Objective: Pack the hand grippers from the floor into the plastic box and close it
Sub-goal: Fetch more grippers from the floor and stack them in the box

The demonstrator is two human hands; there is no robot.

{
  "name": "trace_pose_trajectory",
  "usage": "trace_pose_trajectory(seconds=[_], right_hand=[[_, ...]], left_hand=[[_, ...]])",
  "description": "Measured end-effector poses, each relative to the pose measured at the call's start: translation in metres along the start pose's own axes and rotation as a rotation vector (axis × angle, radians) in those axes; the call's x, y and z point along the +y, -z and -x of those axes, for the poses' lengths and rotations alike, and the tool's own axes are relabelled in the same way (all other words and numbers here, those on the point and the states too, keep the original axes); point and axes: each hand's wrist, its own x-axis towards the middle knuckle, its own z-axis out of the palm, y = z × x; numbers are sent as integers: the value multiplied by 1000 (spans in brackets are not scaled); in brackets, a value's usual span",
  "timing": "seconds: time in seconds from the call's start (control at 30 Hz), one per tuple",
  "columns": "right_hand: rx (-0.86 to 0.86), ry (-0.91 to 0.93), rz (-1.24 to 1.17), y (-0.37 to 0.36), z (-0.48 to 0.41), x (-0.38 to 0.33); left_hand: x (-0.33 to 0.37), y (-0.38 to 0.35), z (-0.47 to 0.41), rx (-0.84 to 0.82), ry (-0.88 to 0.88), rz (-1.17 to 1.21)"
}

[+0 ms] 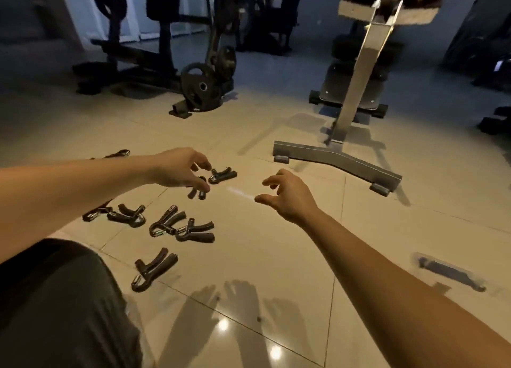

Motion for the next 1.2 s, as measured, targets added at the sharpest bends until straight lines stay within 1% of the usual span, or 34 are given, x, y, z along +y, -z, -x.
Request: trace_pose_trajectory(seconds=[0.1, 0.2, 0.33, 0.43, 0.53, 0.63, 0.73, 0.87, 1.03, 1.13, 1.2], right_hand=[[-69, 35, 29, -47, -30, -45], [-135, 38, 21, -98, -50, -70], [-233, 39, 43, -171, -67, -72], [-313, 30, 66, -221, -74, -67], [-363, 14, 112, -262, -85, -53], [-405, 11, 155, -296, -105, -34], [-435, 17, 166, -330, -123, -18], [-467, 81, 210, -376, -148, 0], [-484, 167, 325, -418, -168, 14], [-504, 181, 378, -425, -166, 14], [-539, 159, 372, -421, -163, 15]], left_hand=[[-87, 5, 26, 16, 90, 51], [-159, -6, 46, 11, 178, 89], [-218, -62, 51, 8, 264, 152], [-247, -114, 39, -45, 269, 146], [-269, -167, 15, -78, 284, 180], [-283, -219, -7, -27, 292, 215], [-293, -261, -25, 27, 284, 139], [-299, -305, -38, 25, 354, 100], [-303, -322, -44, 3, 403, 164], [-307, -317, -42, 37, 429, 280], [-307, -308, -43, 69, 438, 391]])
